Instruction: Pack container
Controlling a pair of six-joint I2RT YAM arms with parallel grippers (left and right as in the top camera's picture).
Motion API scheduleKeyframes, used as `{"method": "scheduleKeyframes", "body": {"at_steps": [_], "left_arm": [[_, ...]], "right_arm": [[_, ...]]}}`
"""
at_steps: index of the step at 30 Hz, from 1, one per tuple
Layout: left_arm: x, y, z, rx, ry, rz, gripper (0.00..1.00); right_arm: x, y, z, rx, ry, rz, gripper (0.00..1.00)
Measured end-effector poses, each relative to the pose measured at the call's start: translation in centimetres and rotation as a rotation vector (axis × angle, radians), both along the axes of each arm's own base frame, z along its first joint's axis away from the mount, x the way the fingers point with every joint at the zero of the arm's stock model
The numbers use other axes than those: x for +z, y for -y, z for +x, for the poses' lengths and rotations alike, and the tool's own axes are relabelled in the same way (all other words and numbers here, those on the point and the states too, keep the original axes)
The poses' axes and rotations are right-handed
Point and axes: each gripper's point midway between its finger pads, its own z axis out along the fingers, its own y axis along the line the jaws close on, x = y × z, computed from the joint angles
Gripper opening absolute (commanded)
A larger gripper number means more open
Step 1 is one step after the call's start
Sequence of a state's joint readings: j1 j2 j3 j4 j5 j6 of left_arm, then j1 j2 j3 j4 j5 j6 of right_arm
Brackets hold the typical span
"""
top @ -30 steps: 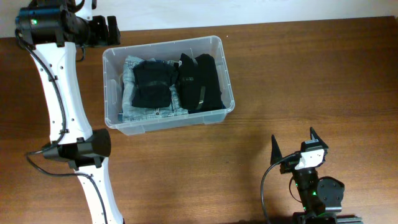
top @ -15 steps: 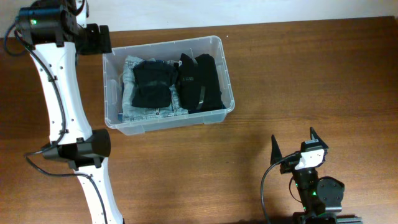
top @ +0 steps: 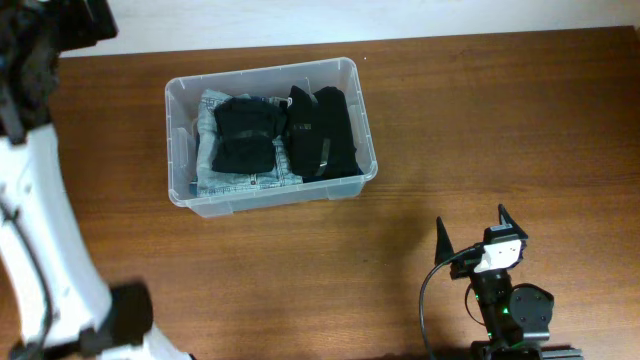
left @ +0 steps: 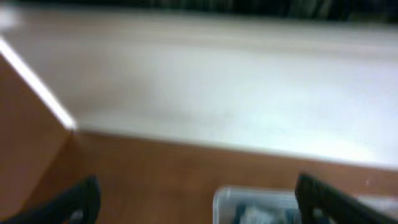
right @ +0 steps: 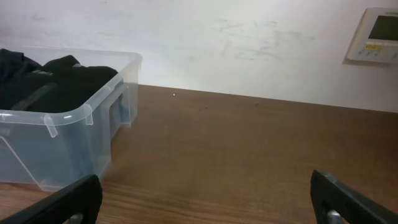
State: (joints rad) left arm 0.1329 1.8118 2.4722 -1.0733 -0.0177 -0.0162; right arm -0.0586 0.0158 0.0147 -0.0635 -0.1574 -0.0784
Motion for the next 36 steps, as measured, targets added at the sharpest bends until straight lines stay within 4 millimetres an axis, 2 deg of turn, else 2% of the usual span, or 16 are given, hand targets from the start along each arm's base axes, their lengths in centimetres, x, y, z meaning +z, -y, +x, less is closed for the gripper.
{"method": "scheduleKeyframes", "body": {"at_steps": [2,5,9,12,19,28,36], "left_arm": [[0.3,0.3,-1.1,-0.007,0.041,0.003,0.99],[-1.1,0.5,-2.2,-0.008,0.070,0.006,0.99],[-4.5,0.6,-3.0,-0.011,0.109,0.010,0.99],[-8.3,1.0,-4.3,-0.021,0.142,0.012,0.99],[-14.4,2.0,-9.3,-0.036,0.218,0.019,0.99],[-19.6,4.9,-16.1,-0.093,0.400,0.034,0.99],[-21.9,5.3,-19.8,-0.076,0.499,0.041,0.99]], "right_arm": [[0.0,0.0,0.0,0.000,0.000,0.000,0.98],[0.0,0.0,0.0,0.000,0.000,0.000,0.98],[0.0,0.0,0.0,0.000,0.001,-0.001,0.98],[0.0,0.0,0.0,0.000,0.002,0.000,0.98],[0.1,0.0,0.0,0.000,0.002,-0.001,0.98],[0.1,0.1,0.0,-0.003,0.002,-0.001,0.98],[0.0,0.1,0.0,-0.003,0.002,0.000,0.98]]}}
